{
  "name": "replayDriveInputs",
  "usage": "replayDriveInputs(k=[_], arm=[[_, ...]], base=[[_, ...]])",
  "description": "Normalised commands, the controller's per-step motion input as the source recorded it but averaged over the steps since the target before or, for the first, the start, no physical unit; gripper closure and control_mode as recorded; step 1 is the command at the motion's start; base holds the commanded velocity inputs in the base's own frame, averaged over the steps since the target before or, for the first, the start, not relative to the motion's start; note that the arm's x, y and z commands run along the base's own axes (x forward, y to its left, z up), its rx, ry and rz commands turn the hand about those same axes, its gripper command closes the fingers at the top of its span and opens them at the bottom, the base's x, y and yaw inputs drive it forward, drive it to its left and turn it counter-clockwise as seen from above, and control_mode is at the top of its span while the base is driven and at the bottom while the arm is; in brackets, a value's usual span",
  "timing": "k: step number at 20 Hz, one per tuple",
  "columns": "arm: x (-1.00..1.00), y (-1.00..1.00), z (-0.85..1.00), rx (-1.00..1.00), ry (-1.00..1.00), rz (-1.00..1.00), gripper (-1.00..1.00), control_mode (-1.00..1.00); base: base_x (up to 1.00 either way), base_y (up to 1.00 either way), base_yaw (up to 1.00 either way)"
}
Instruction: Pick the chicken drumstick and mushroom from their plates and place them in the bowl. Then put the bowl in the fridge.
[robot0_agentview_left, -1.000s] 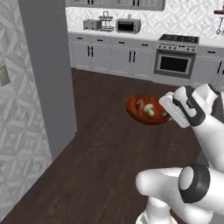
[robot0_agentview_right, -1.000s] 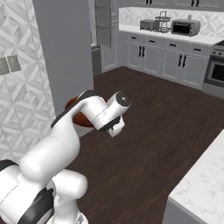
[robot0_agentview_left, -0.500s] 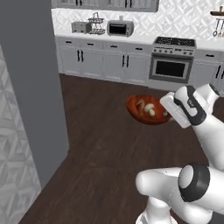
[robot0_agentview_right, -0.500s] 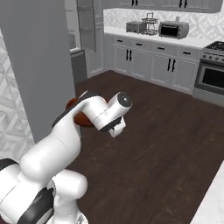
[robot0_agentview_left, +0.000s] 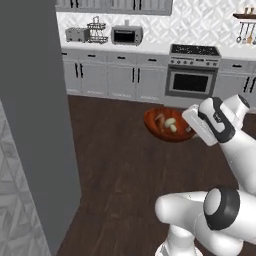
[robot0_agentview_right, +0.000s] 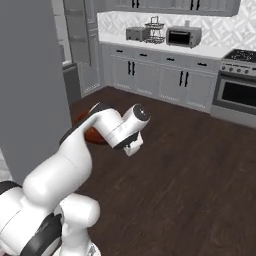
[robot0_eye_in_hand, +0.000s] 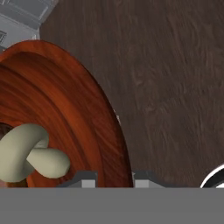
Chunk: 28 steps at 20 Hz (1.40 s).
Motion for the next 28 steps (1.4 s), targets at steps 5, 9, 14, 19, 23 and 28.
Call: replayDriveInputs(k=[5, 9, 14, 19, 23, 28], arm=[[0.0, 0.0, 0.0, 0.0, 0.0, 0.0, 1.0, 1.0], [0.0, 0.0, 0.0, 0.0, 0.0, 0.0, 1.0, 1.0], [0.0, 0.0, 0.0, 0.0, 0.0, 0.0, 1.0, 1.0], [0.0, 0.0, 0.0, 0.0, 0.0, 0.0, 1.0, 1.0], [0.0, 0.0, 0.0, 0.0, 0.0, 0.0, 1.0, 1.0], [0.0, 0.0, 0.0, 0.0, 0.0, 0.0, 1.0, 1.0]], base=[[1.0, 0.06, -0.14], [1.0, 0.0, -0.11], [1.0, 0.0, -0.11], [1.0, 0.06, -0.01], [1.0, 0.17, 0.06], [1.0, 0.03, 0.2]])
